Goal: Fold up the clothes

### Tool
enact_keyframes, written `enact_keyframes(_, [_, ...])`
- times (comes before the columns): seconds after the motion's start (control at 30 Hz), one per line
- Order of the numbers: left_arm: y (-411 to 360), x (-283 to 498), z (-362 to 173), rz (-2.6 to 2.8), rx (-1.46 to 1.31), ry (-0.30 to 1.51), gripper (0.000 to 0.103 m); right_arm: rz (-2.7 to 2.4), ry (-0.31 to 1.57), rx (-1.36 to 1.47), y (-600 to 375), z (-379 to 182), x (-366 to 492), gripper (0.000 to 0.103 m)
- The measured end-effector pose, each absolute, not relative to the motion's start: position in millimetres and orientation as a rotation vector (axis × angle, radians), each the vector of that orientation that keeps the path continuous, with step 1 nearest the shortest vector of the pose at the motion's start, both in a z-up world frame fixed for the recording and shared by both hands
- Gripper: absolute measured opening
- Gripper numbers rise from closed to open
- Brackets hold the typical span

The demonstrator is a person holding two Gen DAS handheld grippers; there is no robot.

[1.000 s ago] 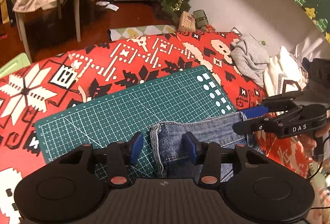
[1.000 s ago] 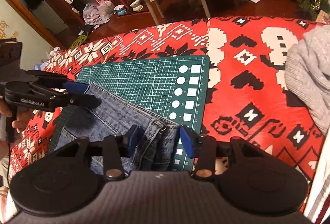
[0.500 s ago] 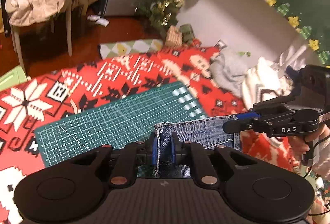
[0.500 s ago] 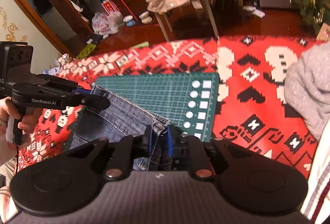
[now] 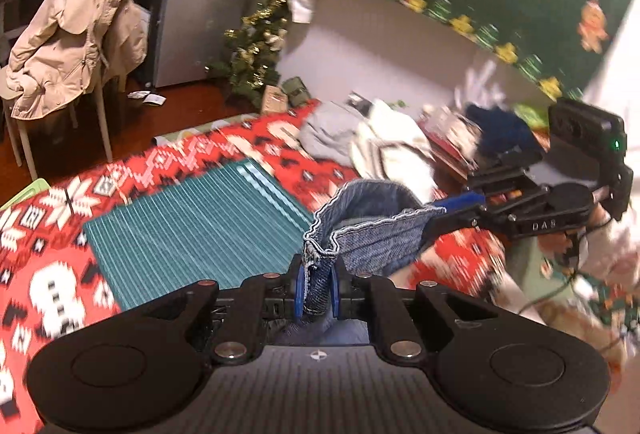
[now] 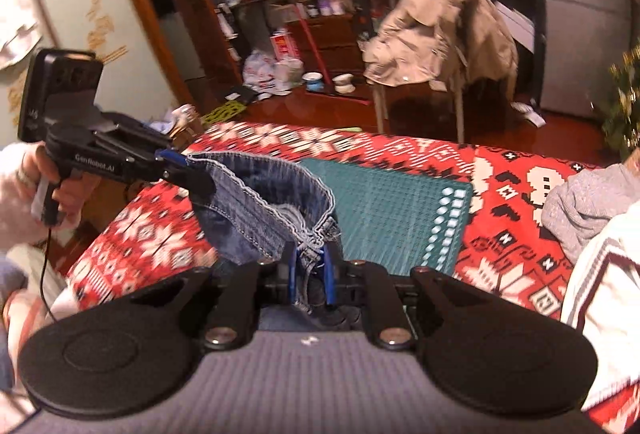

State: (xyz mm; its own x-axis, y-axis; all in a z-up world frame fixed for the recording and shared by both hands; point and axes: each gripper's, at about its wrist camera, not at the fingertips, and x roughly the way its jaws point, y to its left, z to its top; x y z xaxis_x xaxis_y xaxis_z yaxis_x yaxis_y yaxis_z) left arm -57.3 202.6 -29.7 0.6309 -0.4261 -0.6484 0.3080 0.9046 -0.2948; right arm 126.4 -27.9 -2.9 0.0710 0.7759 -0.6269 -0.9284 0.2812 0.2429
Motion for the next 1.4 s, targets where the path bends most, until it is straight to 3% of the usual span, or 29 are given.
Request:
enact_keyframes(0.27, [159, -146, -83, -0.418, -0.031, 0.893, 0.022, 1.359, 0.778, -0.421, -79, -48, 21, 0.018])
enact_keyframes(0.4, [150, -165, -118, -0.379, 0.025, 0.975, 0.034, 1.362, 0.805, -0.504, -88, -80, -7, 0.026])
enact_keyframes(0.57, [161, -178, -136, -0.332, -0.029, 1.021, 0.034, 1.368, 0.861, -0.499, -100, -93, -13, 0.026])
enact_keyframes(0.8, [217, -163, -123, -0.242, -0.355, 0.917, 0.039, 1.270, 0.925, -0.260, -119, -81, 33, 0.028])
enact_keyframes(1.07, [256, -108, -152, -0.162, -0.735, 0.873, 0.040, 1.142, 1.039, 0.036, -110, -105, 93, 0.031])
enact_keyframes(1.4, [260, -79, -172, -0.172, -0.810, 0.900, 0.038, 0.984, 1.131, 0.379, -112, -159, 151, 0.034])
